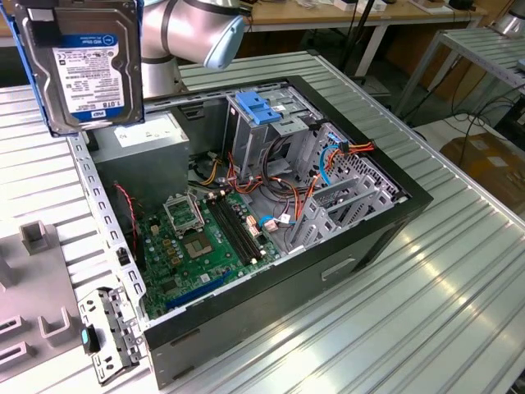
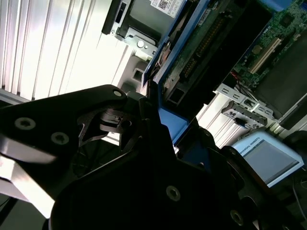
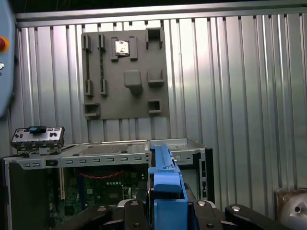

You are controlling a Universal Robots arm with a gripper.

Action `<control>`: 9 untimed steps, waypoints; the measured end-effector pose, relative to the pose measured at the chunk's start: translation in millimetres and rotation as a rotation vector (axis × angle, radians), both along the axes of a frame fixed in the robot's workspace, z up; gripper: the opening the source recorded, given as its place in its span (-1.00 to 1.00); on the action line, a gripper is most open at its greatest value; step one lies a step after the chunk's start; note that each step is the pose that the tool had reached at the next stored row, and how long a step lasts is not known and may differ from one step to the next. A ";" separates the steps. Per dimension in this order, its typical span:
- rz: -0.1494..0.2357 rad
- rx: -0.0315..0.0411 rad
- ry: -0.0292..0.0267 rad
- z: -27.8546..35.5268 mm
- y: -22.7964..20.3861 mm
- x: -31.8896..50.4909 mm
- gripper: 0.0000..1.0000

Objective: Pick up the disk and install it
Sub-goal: 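Pick up the disk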

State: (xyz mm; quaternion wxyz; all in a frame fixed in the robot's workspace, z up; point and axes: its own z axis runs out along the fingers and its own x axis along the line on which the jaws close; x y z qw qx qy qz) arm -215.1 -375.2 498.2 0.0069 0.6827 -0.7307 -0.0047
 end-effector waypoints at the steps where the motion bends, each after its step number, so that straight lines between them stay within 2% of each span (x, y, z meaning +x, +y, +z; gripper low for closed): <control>1: 0.000 0.0000 0.0000 0.0 0.0 2.4 -0.25; 9: -0.003 0.0000 0.0004 0.0 -0.4 30.8 -0.25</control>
